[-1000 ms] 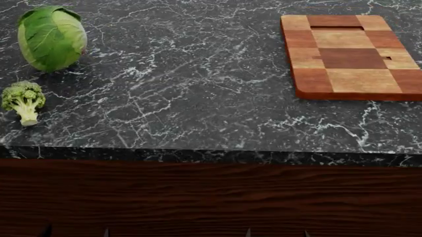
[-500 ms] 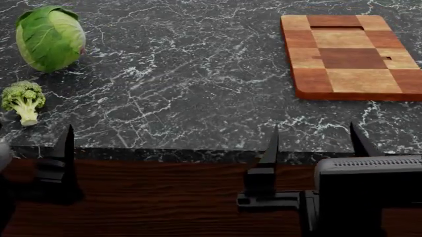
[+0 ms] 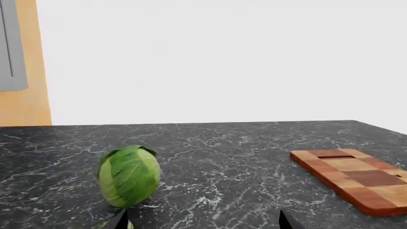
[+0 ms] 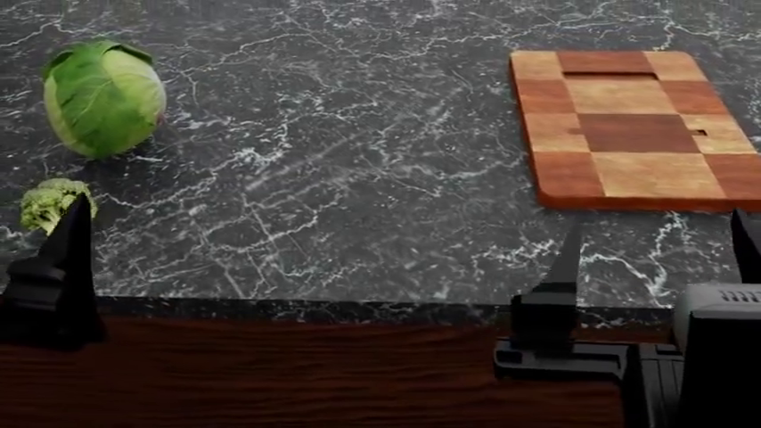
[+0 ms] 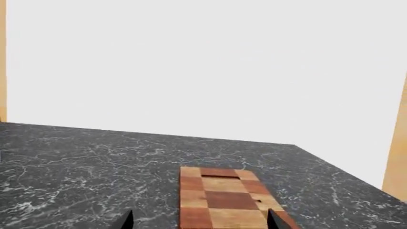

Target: Place the broccoli and the cabbage on separate cutting boards.

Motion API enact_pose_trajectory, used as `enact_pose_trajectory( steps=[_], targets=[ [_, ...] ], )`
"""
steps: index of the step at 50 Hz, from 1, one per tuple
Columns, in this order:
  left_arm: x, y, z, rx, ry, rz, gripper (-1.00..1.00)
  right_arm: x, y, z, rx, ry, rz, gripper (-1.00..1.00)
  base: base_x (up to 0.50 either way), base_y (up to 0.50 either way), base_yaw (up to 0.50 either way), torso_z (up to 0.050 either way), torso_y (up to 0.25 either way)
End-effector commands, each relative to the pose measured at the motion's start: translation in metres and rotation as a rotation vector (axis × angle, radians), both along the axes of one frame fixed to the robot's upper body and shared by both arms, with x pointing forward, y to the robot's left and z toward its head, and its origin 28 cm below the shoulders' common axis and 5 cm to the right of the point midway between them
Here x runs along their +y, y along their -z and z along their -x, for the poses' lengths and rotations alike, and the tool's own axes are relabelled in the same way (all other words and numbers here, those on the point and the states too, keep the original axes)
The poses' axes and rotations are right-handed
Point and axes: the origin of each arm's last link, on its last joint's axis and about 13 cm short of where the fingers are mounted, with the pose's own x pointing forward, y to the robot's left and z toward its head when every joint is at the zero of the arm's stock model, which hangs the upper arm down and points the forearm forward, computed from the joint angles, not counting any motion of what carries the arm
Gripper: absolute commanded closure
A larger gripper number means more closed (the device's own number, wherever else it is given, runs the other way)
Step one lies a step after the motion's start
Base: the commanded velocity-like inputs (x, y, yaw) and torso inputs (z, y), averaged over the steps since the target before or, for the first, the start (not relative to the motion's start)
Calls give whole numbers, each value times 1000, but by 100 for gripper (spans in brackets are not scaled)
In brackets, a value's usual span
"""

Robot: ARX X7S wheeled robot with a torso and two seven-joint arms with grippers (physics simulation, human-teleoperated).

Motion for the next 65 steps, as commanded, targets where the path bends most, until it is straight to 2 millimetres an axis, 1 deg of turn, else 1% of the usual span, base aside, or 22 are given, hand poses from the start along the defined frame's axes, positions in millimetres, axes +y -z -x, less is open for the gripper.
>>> enact_pose_trajectory(
  steps=[1,4,8,11,13,15,18,22,27,30,37,41,48,57,65],
  targets=[
    [10,-7,-3,57,-56,37,-100,-6,-5,2,-45,31,12,-100,367,426,0,0,0],
    [11,-6,-1,58,-44,8,-100,-4,-2,1,-34,21,4,-100,366,426,0,0,0],
    [12,-5,-1,67,-40,15,-100,-3,-1,-1,-26,10,10,-100,369,427,0,0,0],
    [14,-2,0,68,-50,18,-100,-1,-7,-1,-35,-1,21,-100,376,427,0,0,0],
    [14,1,-2,75,-54,17,-100,-2,-5,-3,-31,-1,16,-100,375,426,0,0,0],
    [15,1,-2,74,-49,22,-100,-5,-4,0,-27,11,6,-100,373,424,0,0,0],
    [15,3,-3,79,-48,24,-100,-7,2,0,-15,24,2,-100,378,423,0,0,0],
    [14,8,-1,89,-42,27,-100,-7,5,4,-10,35,7,-100,411,397,0,0,0],
    [15,12,-1,97,-39,42,-100,-6,12,4,9,36,7,-100,438,369,0,0,0],
    [16,17,-1,109,-43,41,-100,-6,12,3,10,43,21,-100,439,370,0,0,0],
    [17,17,-2,116,-44,33,-100,-5,12,2,7,50,40,-100,439,370,0,0,0],
    [17,16,-2,108,-49,41,-100,-6,7,3,-21,61,33,-100,438,368,0,0,4],
    [19,21,-5,118,-65,26,-100,-6,12,-1,-11,69,40,-100,437,371,0,0,0],
    [18,30,-9,141,-71,-2,-100,-5,17,0,-4,59,27,-100,437,369,0,0,1],
    [16,35,-7,158,-60,-4,-100,-6,19,0,-13,71,17,-100,499,72,0,0,0]
  ],
)
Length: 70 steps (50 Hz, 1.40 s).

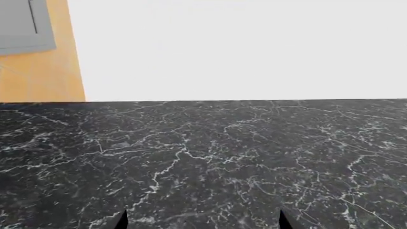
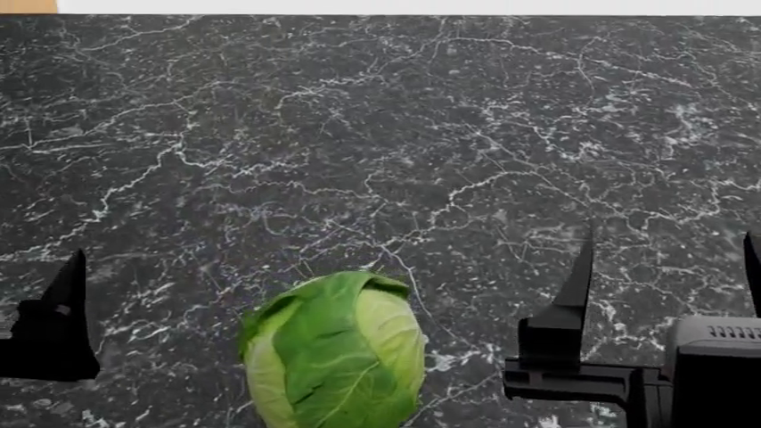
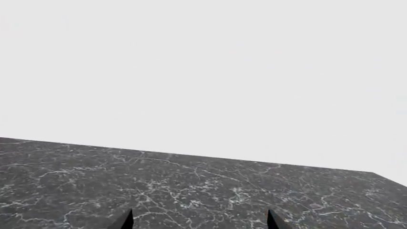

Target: Place the broccoli and the cabbage on separate cutting boards.

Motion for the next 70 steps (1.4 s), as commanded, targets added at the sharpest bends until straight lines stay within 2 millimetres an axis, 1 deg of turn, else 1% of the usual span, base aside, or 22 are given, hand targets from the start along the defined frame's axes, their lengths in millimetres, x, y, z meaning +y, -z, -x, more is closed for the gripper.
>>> enact_pose_trajectory(
  steps=[1,6,10,12,14,16,18,19,21,24,29,33,37,42,45,51,55,58,59,60,65,70],
  targets=[
    [-1,8,-2,8,-6,7,-100,-3,6,-3,28,14,-12,-100,457,0,0,0,0],
    [-4,21,-8,42,-11,-77,-100,-3,17,-14,94,23,24,-100,0,0,0,0,3],
    [-4,32,-20,70,-38,-149,-100,-4,28,-35,223,58,159,-100,0,0,0,0,0],
    [-3,40,-29,84,-76,-208,-100,-3,34,-42,254,54,200,-100,0,0,0,0,0],
    [-2,45,-36,101,-81,-233,-100,1,39,-47,261,-32,101,-100,0,0,0,0,0],
    [-2,46,-41,108,-91,-259,-100,-1,40,-52,269,38,217,-100,0,0,0,0,0],
    [-1,47,-48,117,-93,-285,-100,-4,43,-57,300,55,227,-100,0,0,0,0,0],
    [2,52,-57,129,-136,-295,-100,-6,49,-64,329,37,194,-100,0,0,0,0,0],
    [0,61,-64,138,-116,-345,-100,-6,59,-70,340,32,277,-100,0,0,0,0,0],
    [-4,64,-63,146,-100,-378,-100,-5,67,-69,361,17,316,-100,0,0,0,0,0],
    [-1,75,-62,161,-110,-484,-100,-8,67,-65,372,42,416,-100,0,0,0,0,0],
    [-4,77,-54,135,-90,-580,-100,-1,71,-62,357,-18,448,-100,0,0,0,0,0],
    [-12,77,-45,125,-57,-585,-100,9,76,-62,326,-74,446,-100,0,0,0,0,0],
    [-19,89,-42,157,-21,-559,-100,13,79,-61,307,-98,445,-100,0,0,0,0,0],
    [-23,92,-46,165,-10,-541,-100,14,80,-63,295,-109,427,-100,0,0,0,0,0],
    [-33,82,-50,146,12,-515,-100,24,83,-68,286,-148,493,-100,2,0,0,0,0],
    [-39,83,-50,141,38,-523,-100,25,85,-68,287,-152,501,-100,0,0,-1,0,0],
    [-41,85,-54,137,50,-556,-100,22,85,-70,296,-137,493,-100,3,0,-1,0,0],
    [-42,87,-56,107,56,-658,-100,22,84,-70,295,-132,493,-100,0,0,0,0,0],
    [-44,87,-56,107,70,-659,-100,21,83,-69,294,-130,494,-100,0,0,0,0,0],
    [-57,81,-43,111,154,-579,-100,20,83,-68,294,-119,499,-100,2,0,-1,-3,0],
    [-65,76,-42,101,175,-565,-100,22,83,-66,291,-128,495,-100,0,0,0,0,0]
  ],
)
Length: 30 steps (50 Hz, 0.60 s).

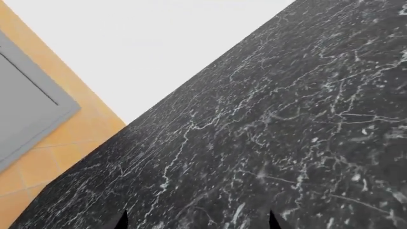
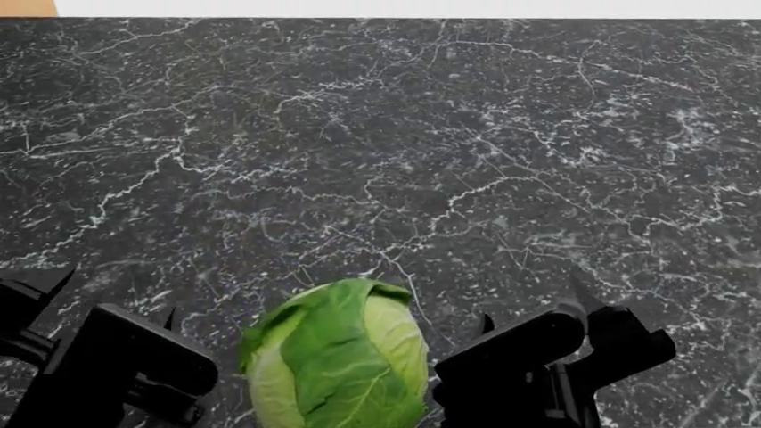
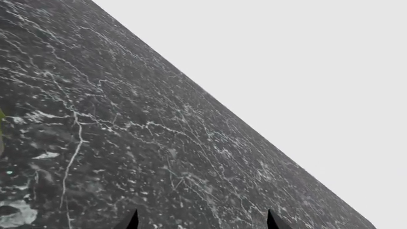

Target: Place the broccoli and the cabbage on separate cutting boards.

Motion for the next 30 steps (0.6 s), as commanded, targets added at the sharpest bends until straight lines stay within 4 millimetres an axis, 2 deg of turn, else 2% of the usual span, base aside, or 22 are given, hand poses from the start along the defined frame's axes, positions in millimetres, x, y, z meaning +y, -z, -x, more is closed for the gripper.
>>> enact_pose_trajectory(
  steps=[1,14,26,28,30],
  targets=[
    [-31,6,8,109,183,81,-100,8,2,0,36,-61,-31,-100,0,0,0,0,0],
    [-51,2,4,116,263,85,-100,14,-3,6,23,-147,-63,-100,0,0,0,-1,0],
    [-62,-34,21,25,346,162,-100,28,-35,18,-50,-271,-186,-100,0,0,0,0,0],
    [-66,-45,31,28,391,245,-100,29,-45,21,-68,-288,-213,-100,0,0,0,0,0],
    [-66,-56,35,-20,394,231,-100,31,-52,25,-78,-305,-217,-100,0,0,0,0,0]
  ],
)
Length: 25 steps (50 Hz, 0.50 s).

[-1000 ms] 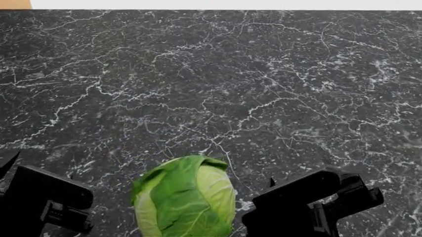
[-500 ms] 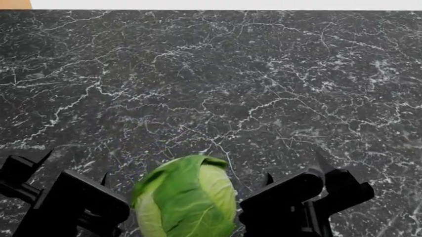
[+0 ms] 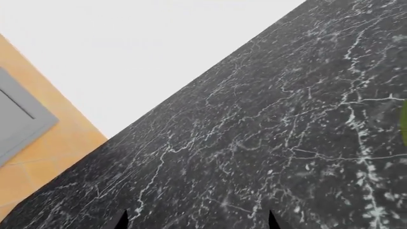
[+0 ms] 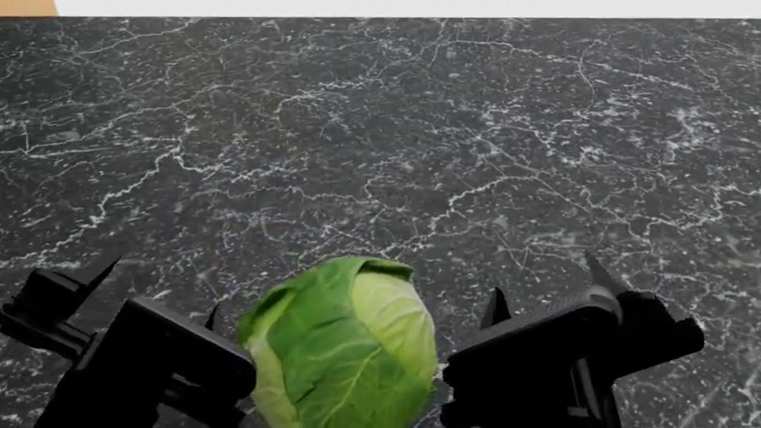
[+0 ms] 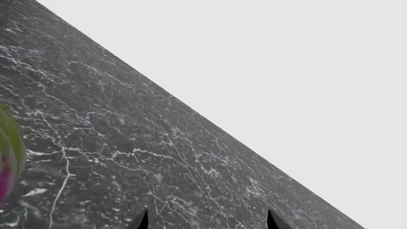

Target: Place the broccoli and the cabbage on separate cutting boards.

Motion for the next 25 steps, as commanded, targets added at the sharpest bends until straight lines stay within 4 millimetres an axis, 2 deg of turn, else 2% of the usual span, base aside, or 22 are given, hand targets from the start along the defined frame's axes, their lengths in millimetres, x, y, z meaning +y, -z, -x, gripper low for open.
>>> enact_pose_trajectory(
  steps=[1,4,8,14,19,25],
  targets=[
    [-40,-40,26,-30,317,199,-100,35,-32,15,-14,-294,-151,-100,0,0,0,0,0],
    [-40,-57,32,-78,324,209,-100,37,-44,22,-46,-312,-161,-100,0,0,0,0,3],
    [-40,-60,35,-96,319,204,-100,36,-45,25,-45,-299,-210,-100,0,0,0,0,0],
    [-38,-49,32,-81,295,188,-100,29,-24,24,39,-205,-146,-100,0,0,0,0,2],
    [-40,-44,36,-74,297,163,-100,27,-24,24,76,-182,-229,-100,0,0,0,0,2],
    [-47,-36,44,-40,327,180,-100,25,-24,26,74,-174,-231,-100,0,-480,0,0,2]
  ],
)
